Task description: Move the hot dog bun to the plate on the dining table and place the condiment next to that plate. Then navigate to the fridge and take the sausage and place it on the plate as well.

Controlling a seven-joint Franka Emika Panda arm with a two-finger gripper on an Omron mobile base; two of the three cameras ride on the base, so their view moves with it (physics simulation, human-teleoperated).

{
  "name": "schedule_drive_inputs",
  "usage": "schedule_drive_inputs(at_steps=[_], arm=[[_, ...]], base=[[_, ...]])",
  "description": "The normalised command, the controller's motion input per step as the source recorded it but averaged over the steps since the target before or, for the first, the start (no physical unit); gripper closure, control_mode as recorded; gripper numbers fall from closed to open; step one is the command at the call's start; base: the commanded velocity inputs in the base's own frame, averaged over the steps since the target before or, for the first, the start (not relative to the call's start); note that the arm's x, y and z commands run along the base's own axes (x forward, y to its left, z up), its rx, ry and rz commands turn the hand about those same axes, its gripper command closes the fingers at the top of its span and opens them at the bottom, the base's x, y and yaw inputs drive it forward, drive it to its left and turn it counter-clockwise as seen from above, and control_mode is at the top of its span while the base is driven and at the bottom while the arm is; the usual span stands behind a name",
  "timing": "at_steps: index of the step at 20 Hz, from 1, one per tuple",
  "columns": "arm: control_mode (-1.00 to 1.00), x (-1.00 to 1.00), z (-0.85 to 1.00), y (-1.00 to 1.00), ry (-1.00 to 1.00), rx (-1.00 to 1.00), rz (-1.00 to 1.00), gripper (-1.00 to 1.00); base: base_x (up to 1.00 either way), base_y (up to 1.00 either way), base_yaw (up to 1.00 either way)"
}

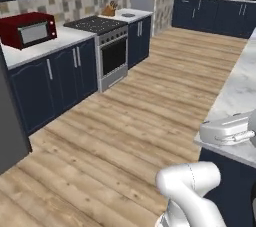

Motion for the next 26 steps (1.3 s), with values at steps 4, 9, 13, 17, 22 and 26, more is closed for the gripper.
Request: schedule_drive_inputs(at_steps=[4,9,13,17,22,26], arm=[[1.0,0.0,0.0,0.0,0.0,0.0,0.0,-1.0],[1.0,0.0,0.0,0.0,0.0,0.0,0.0,-1.0],[1.0,0.0,0.0,0.0,0.0,0.0,0.0,-1.0],[1.0,0.0,0.0,0.0,0.0,0.0,0.0,-1.0],[1.0,0.0,0.0,0.0,0.0,0.0,0.0,-1.0],[1.0,0.0,0.0,0.0,0.0,0.0,0.0,-1.0]], base=[[1.0,0.49,-0.34],[1.0,0.49,-0.34],[1.0,0.46,-0.34],[1.0,0.4,-0.33],[1.0,0.28,-0.32],[0.91,0.08,-0.24]])
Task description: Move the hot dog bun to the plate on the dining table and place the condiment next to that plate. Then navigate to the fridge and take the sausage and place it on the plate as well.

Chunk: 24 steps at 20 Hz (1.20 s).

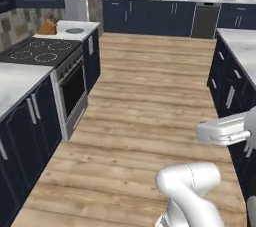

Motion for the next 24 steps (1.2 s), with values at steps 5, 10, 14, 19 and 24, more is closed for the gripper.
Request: schedule_drive_inputs(at_steps=[5,10,14,19,24], arm=[[1.0,0.0,0.0,0.0,0.0,0.0,0.0,-1.0],[1.0,0.0,0.0,0.0,0.0,0.0,0.0,-1.0],[1.0,0.0,0.0,0.0,0.0,0.0,0.0,-1.0],[1.0,0.0,0.0,0.0,0.0,0.0,0.0,-1.0],[1.0,0.0,0.0,0.0,0.0,0.0,0.0,-1.0]], base=[[0.96,0.0,-0.16],[1.0,0.0,-0.09],[0.97,-0.03,-0.06],[0.83,-0.18,-0.01],[0.75,-0.25,0.0]])
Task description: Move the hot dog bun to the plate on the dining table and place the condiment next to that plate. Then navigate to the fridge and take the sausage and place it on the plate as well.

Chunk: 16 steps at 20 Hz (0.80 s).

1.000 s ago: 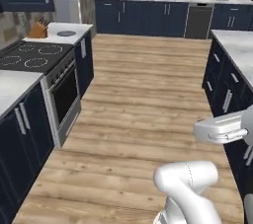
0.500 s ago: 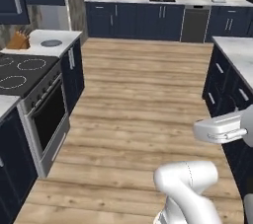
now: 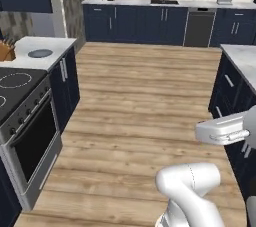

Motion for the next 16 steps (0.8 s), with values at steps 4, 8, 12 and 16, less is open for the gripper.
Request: schedule_drive_inputs(at_steps=[4,8,12,16], arm=[[1.0,0.0,0.0,0.0,0.0,0.0,0.0,-1.0],[1.0,0.0,0.0,0.0,0.0,0.0,0.0,-1.0],[1.0,0.0,0.0,0.0,0.0,0.0,0.0,-1.0],[1.0,0.0,0.0,0.0,0.0,0.0,0.0,-1.0]], base=[[0.71,-0.25,0.0],[0.57,-0.37,0.06],[0.4,-0.42,0.16],[0.7,-0.13,0.23]])
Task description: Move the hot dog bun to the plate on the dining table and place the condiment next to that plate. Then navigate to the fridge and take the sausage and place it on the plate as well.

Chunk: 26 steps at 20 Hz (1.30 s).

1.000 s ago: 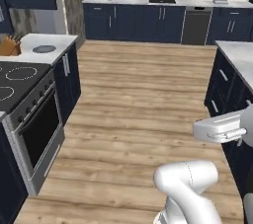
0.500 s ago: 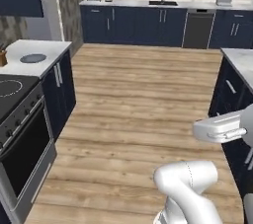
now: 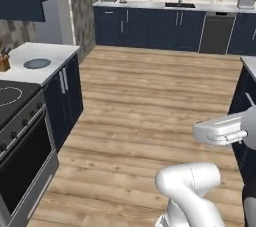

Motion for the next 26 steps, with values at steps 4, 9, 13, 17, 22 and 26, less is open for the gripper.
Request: schedule_drive_inputs(at_steps=[4,9,13,17,22,26], arm=[[1.0,0.0,0.0,0.0,0.0,0.0,0.0,-1.0],[1.0,0.0,0.0,0.0,0.0,0.0,0.0,-1.0],[1.0,0.0,0.0,0.0,0.0,0.0,0.0,-1.0],[1.0,0.0,0.0,0.0,0.0,0.0,0.0,-1.0],[1.0,0.0,0.0,0.0,0.0,0.0,0.0,-1.0],[1.0,0.0,0.0,0.0,0.0,0.0,0.0,-1.0]], base=[[0.96,-0.01,0.27],[1.0,0.0,0.35],[0.89,0.05,0.43],[0.41,0.23,0.5],[0.42,0.19,0.5],[0.41,0.21,0.48]])
